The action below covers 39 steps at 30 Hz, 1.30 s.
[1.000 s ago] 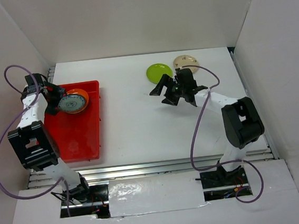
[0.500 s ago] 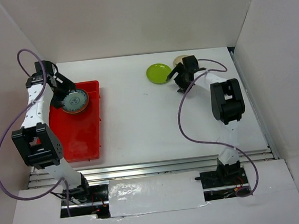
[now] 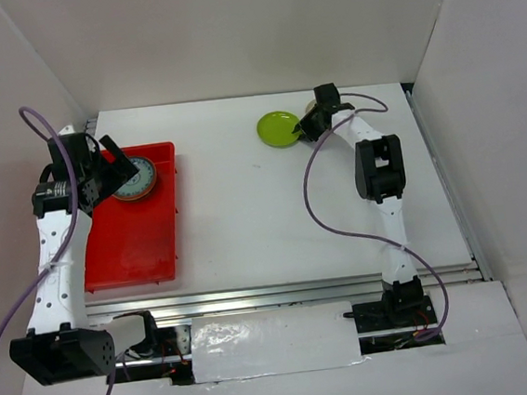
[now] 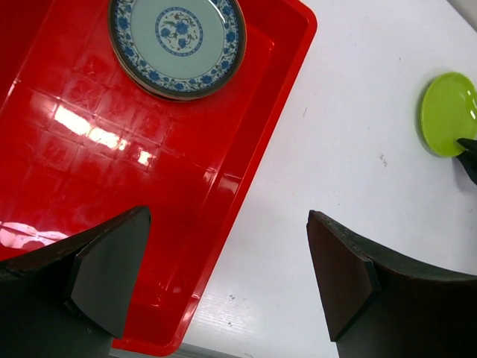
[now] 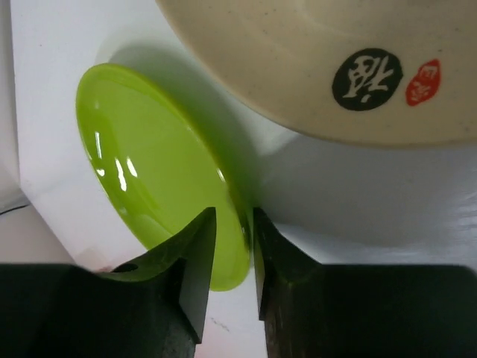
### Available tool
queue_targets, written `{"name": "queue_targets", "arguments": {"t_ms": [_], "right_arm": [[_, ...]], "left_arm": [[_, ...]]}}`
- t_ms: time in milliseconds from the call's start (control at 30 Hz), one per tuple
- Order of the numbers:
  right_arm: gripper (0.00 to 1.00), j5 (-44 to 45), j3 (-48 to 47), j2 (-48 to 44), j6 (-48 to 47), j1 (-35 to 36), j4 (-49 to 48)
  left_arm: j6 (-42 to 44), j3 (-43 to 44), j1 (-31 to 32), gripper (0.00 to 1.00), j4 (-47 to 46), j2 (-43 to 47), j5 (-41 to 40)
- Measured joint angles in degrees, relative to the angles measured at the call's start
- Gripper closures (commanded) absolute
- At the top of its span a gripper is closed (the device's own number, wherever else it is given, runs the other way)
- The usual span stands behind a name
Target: Place the plates into the plastic bin on the countertop
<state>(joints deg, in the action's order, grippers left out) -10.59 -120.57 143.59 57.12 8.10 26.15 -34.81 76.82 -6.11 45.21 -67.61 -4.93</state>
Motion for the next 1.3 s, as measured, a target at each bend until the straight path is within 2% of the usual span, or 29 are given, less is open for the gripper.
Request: {"name": "queue_targets", "arguments": {"t_ms": [33,67,200,267,400,533,633,767,833,867,900,967,1000,1067,1133,1167,1200,1233,1267,1300], "right_arm": [[0.78,-0.02,-0.59,0.39,0.17,0.00,0.35],[1.00,-0.13,-0.61,0.59,0.22,0.00,0.42],[1.00,-1.07,2.03,-0.70,1.36,0.07,-1.62],[1.00,1.09,9.29,-5.14,0.76,0.72,-3.89],[1.00,11.30,26.16,-21.27,-3.72,5.33,-3.56],[1.00,17.99,37.16,-39.43,-9.66,15.56,-3.80],[1.00,12.83,43.67,-49.77,-12.39,20.74,-8.11],[1.00,2.78,50.73,-55.56,-13.88,19.78,-13.75],[1.00,-2.08,53.31,-55.56,-13.97,18.82,-16.33],[1.00,-3.85,54.21,-55.45,-13.92,18.49,-17.03],[1.00,-6.29,55.12,-55.28,-13.88,18.21,-17.62],[1.00,-10.86,55.87,-54.84,-13.49,18.12,-18.71],[1.00,-12.72,55.89,-54.66,-13.33,18.12,-19.56],[1.00,-15.74,56.13,-54.34,-12.31,18.10,-21.92],[1.00,-17.99,56.52,-53.66,-10.43,16.85,-24.09],[1.00,-19.04,56.52,-53.22,-9.90,16.31,-25.09],[0.98,-20.06,56.52,-52.85,-9.38,15.96,-25.97],[0.55,-20.74,56.52,-52.57,-8.98,15.78,-26.64],[0.32,-21.16,56.52,-52.30,-8.39,15.74,-26.99],[0.02,-22.29,56.50,-52.11,-8.31,15.74,-27.45]], "left_arm": [[0.26,-0.20,0.00,0.01,-0.20,-0.13,0.37],[0.39,-0.46,0.00,0.01,-0.52,-0.59,0.79],[1.01,-3.45,0.02,0.01,-2.21,-2.80,3.91],[1.64,-5.60,0.61,0.01,-3.69,-2.95,6.95],[1.77,-5.70,5.16,0.01,-6.78,-4.72,15.21],[1.49,-0.72,12.92,0.01,-12.00,-12.07,22.95],[1.16,1.22,16.39,0.01,-15.52,-17.49,27.34],[0.09,1.62,18.12,0.02,-16.22,-21.81,29.14],[-0.11,1.62,18.25,0.11,-16.24,-22.56,29.33],[-0.31,1.62,18.25,0.18,-16.28,-22.56,29.35],[-0.35,1.64,18.25,0.40,-16.50,-22.56,29.44],[-0.87,1.88,18.25,0.66,-17.00,-22.56,29.46],[-0.98,1.95,18.25,0.90,-17.20,-22.56,29.46],[-0.44,2.21,18.10,0.91,-17.40,-22.53,30.23],[0.28,2.86,17.94,0.89,-17.35,-22.36,31.45],[0.39,3.26,18.03,0.91,-17.40,-22.36,31.39],[0.42,3.48,18.05,1.00,-17.44,-22.36,31.34],[0.42,3.58,17.94,1.00,-17.40,-22.36,31.32],[0.44,3.69,17.86,1.00,-17.29,-22.36,31.17],[0.11,3.82,17.84,1.00,-17.14,-22.36,30.73]]}}
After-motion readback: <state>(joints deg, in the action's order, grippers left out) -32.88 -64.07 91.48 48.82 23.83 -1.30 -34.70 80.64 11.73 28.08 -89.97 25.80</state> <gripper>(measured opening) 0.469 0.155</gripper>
